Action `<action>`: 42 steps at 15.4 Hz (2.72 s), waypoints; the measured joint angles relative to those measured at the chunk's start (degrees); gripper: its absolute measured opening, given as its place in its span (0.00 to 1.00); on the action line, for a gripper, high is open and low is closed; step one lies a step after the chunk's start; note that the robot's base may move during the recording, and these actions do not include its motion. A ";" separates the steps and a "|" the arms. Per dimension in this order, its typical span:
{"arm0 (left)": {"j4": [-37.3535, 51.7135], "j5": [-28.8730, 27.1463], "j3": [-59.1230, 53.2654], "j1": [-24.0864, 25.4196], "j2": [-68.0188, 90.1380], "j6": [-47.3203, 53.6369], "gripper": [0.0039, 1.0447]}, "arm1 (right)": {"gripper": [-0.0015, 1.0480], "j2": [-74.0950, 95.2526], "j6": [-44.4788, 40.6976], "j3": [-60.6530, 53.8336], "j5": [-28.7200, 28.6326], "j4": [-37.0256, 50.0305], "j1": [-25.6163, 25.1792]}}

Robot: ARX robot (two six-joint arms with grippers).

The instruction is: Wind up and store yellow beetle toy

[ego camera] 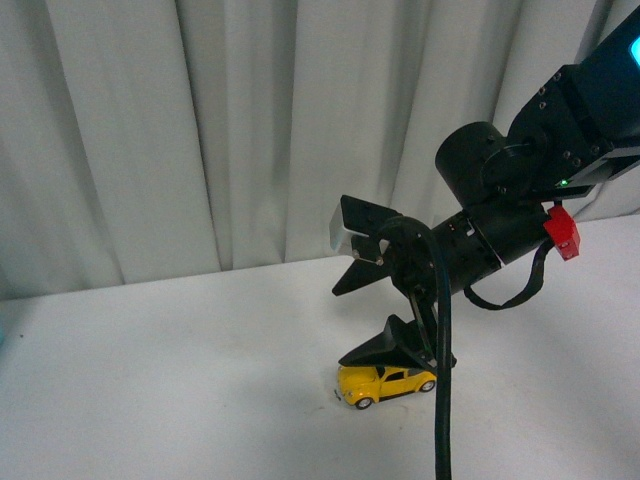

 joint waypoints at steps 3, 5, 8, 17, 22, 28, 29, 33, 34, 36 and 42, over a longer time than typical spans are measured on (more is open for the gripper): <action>0.00 0.00 0.00 0.00 0.00 0.00 0.94 | 0.94 1.57 -4.92 0.90 0.52 -4.61 -0.11; 0.00 0.00 0.00 0.00 0.00 -0.02 0.94 | 0.94 3.30 -9.94 1.42 1.97 -9.16 -0.77; 0.00 0.00 0.00 0.00 0.00 0.00 0.94 | 0.94 4.81 -16.79 1.49 4.17 -12.72 -2.75; 0.00 0.00 0.00 0.00 0.00 0.00 0.94 | 0.80 6.82 -22.08 3.74 5.51 -13.94 -4.22; 0.00 0.00 0.00 0.00 0.00 -0.02 0.94 | 0.40 7.58 -22.60 4.70 4.50 -13.42 -4.48; 0.00 -0.02 0.00 0.00 0.00 -0.02 0.94 | 0.40 8.48 -22.14 4.42 3.13 -11.02 -7.21; 0.00 0.00 0.00 0.00 0.00 0.00 0.94 | 0.40 8.48 -22.23 3.96 2.78 -10.49 -7.96; -0.02 0.00 0.00 0.00 0.00 -0.02 0.94 | 0.40 6.29 -24.35 -0.74 3.17 -7.39 -12.90; 0.00 0.00 0.00 0.00 0.00 0.00 0.94 | 0.40 5.20 -25.05 -3.41 3.21 -5.90 -14.82; 0.00 0.00 0.00 0.00 0.00 0.00 0.94 | 0.40 3.06 -26.12 -8.28 3.13 -3.32 -17.57; 0.00 0.00 0.00 0.00 0.00 0.00 0.94 | 0.40 -1.40 -26.01 -18.47 2.29 1.29 -23.08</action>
